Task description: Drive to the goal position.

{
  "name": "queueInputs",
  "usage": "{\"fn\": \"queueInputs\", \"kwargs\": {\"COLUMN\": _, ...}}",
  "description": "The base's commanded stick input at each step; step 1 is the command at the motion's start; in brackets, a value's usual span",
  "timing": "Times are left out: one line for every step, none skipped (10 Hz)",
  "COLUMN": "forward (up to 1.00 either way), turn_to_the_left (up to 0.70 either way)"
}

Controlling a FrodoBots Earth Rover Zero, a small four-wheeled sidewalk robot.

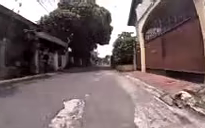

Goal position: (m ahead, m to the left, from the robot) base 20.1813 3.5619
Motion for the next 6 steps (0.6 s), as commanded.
{"fn": "queueInputs", "kwargs": {"forward": 1.00, "turn_to_the_left": 0.00}}
{"fn": "queueInputs", "kwargs": {"forward": 1.00, "turn_to_the_left": 0.00}}
{"fn": "queueInputs", "kwargs": {"forward": 1.00, "turn_to_the_left": 0.00}}
{"fn": "queueInputs", "kwargs": {"forward": 1.00, "turn_to_the_left": 0.00}}
{"fn": "queueInputs", "kwargs": {"forward": 1.00, "turn_to_the_left": 0.00}}
{"fn": "queueInputs", "kwargs": {"forward": 1.00, "turn_to_the_left": 0.00}}
